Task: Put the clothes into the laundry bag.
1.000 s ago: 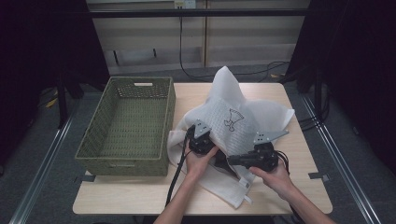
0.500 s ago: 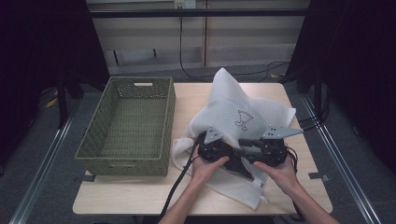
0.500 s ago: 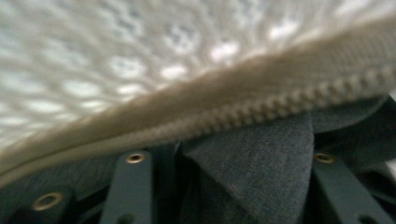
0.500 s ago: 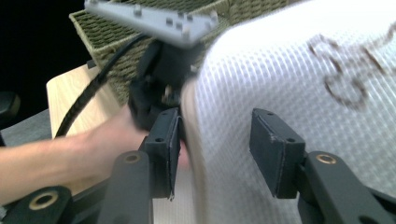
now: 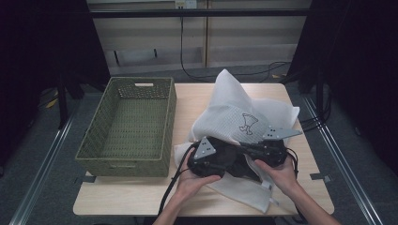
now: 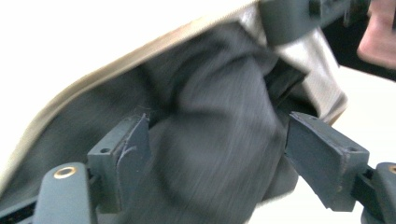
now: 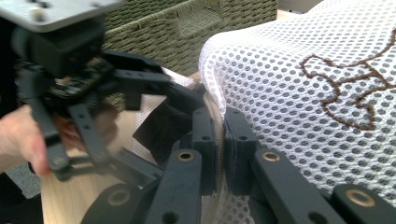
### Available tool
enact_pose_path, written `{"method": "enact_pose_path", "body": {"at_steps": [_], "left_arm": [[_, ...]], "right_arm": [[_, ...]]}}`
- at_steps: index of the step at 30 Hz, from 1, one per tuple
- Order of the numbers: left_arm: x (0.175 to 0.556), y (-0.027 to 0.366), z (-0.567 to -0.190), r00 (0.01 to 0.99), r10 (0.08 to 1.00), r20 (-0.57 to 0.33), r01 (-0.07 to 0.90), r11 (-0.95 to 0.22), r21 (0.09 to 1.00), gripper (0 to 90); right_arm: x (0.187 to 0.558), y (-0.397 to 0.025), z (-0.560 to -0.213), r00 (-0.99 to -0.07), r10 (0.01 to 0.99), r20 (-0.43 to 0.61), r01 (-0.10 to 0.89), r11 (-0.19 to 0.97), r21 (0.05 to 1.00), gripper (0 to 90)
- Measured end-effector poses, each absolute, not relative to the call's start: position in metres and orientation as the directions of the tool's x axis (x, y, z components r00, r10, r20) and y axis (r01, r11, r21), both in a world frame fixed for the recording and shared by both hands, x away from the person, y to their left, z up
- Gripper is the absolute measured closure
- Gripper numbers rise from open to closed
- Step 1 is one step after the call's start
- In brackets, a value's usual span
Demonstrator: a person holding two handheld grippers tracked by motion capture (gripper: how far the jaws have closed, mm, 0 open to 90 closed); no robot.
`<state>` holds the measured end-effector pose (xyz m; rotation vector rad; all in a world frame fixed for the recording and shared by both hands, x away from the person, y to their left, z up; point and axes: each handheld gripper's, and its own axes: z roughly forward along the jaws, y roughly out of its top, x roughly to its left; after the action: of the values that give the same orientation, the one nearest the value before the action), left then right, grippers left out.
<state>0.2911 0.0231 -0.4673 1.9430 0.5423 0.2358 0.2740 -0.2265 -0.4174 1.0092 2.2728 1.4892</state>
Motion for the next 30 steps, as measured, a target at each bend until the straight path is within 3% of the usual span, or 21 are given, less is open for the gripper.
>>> {"method": "enact_pose_path", "body": {"at_steps": [4,8,14,15,18,22,27,30], "left_arm": [[0.286,0.039,-0.472,0.854,0.519,-0.03,0.263,-0.382,0.886,20.1],[0.296,0.037,-0.489,0.86,0.509,-0.041,0.307,-0.451,0.838,19.5],[0.307,0.031,-0.499,0.842,0.537,-0.048,0.352,-0.479,0.804,48.3],[0.307,0.029,-0.5,0.849,0.527,-0.045,0.344,-0.486,0.804,53.9],[0.311,0.023,-0.502,0.844,0.535,-0.051,0.355,-0.484,0.8,70.0],[0.313,0.023,-0.501,0.834,0.549,-0.057,0.363,-0.468,0.805,80.9],[0.31,0.029,-0.496,0.841,0.537,-0.069,0.355,-0.452,0.818,81.0],[0.307,0.032,-0.496,0.865,0.495,-0.078,0.333,-0.451,0.828,60.3]], "right_arm": [[0.274,-0.226,-0.417,-0.732,0.66,0.166,0.414,0.239,0.878,84.3],[0.275,-0.223,-0.414,-0.738,0.654,0.164,0.406,0.236,0.883,76.3],[0.28,-0.209,-0.404,-0.746,0.652,0.139,0.378,0.241,0.894,67.4],[0.281,-0.207,-0.403,-0.745,0.652,0.14,0.377,0.239,0.895,69.2],[0.286,-0.196,-0.401,-0.752,0.646,0.13,0.38,0.264,0.887,85.9],[0.287,-0.192,-0.4,-0.741,0.658,0.137,0.402,0.27,0.875,82.5],[0.289,-0.193,-0.401,-0.735,0.67,0.1,0.387,0.294,0.874,68.1],[0.289,-0.192,-0.408,-0.736,0.674,0.067,0.383,0.332,0.862,66.4]]}}
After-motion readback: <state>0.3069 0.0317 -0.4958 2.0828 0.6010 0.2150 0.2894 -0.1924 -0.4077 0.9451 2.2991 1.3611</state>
